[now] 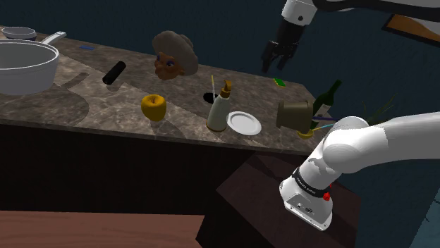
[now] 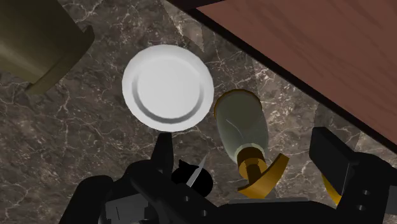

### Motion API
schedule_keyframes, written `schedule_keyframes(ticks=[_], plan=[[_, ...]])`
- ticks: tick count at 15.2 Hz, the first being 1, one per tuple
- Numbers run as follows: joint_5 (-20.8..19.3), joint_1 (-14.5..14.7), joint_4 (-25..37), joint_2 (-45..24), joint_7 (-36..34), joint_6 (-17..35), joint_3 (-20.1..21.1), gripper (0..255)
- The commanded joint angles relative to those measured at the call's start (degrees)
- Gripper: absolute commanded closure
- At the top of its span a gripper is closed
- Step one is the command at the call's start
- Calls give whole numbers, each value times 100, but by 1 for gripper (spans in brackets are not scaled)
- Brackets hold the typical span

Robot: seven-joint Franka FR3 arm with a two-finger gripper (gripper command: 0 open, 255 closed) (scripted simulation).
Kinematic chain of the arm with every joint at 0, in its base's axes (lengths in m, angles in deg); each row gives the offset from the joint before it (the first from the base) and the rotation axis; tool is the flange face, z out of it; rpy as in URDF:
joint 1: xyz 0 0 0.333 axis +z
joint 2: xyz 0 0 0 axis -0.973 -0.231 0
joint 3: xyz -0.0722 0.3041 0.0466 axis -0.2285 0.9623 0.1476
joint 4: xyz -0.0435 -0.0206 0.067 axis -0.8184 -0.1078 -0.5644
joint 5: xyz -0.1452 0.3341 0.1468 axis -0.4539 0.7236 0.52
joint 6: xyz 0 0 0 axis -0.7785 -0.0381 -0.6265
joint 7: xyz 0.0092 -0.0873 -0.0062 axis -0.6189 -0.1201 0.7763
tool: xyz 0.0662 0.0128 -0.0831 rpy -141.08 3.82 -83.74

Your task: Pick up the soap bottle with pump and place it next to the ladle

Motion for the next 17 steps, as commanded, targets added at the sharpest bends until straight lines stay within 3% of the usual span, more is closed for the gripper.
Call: schedule_keyframes(ticks=[1, 11, 17], plan=[[0, 0, 0, 0, 0, 0, 0, 0], [-92, 43, 237, -1899, -80, 1780, 97, 0], [-177, 49, 563, -2887, -138, 2495, 140, 0]])
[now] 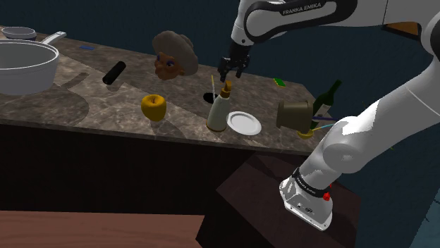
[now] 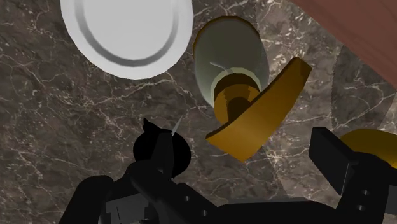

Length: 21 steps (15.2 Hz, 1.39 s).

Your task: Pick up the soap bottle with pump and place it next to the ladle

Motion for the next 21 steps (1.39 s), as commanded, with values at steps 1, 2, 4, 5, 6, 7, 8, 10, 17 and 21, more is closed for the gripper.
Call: schedule_keyframes(ticks=[1, 2, 4, 5, 6, 7, 8, 10, 17, 21], plan=[[-15, -3, -50, -117, -10, 177, 1, 0], [-20, -6, -97, -150, -13, 256, -2, 0], [-31, -13, -186, -220, -20, 416, -8, 0], [-37, -16, -228, -257, -23, 495, -10, 0], [-44, -19, -270, -295, -26, 575, -13, 0], [-47, -21, -293, -317, -28, 621, -15, 0], [-47, -21, -294, -317, -28, 622, -15, 0], [-47, -21, -293, -317, -28, 621, -15, 0], [-47, -21, -293, -317, -28, 620, -15, 255], [-47, -21, -294, -315, -28, 619, -15, 255]])
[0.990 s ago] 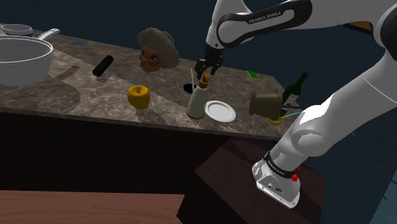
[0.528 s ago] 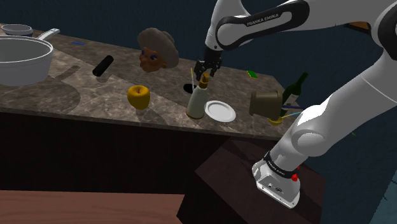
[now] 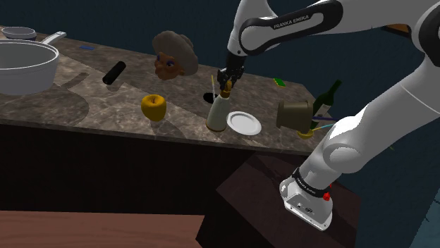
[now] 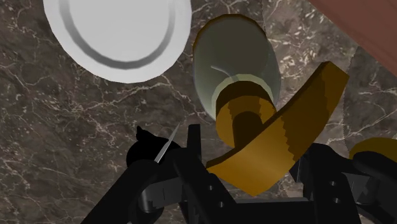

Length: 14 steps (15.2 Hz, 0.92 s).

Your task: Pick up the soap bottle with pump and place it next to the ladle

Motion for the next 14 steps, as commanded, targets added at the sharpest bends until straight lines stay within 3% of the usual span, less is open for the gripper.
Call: schedule_keyframes(ticks=[1, 14], plan=[[-1, -1, -1, -1, 0, 1, -1, 255], [51, 11, 594, 277, 80, -869, -1, 255]])
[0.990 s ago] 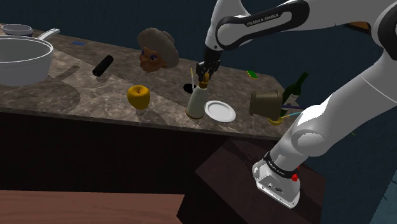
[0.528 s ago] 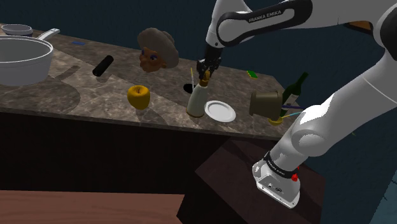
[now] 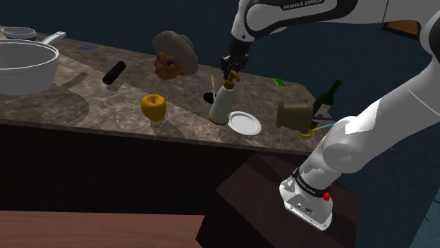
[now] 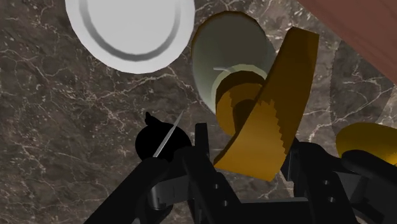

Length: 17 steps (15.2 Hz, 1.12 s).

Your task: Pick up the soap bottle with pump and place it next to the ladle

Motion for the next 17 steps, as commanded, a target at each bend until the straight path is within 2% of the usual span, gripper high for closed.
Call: schedule_keyframes(ticks=[1, 17], plan=[[8, 2, 148, 14, 12, -161, 1, 255], [47, 9, 1281, 119, 104, -1397, 7, 255]])
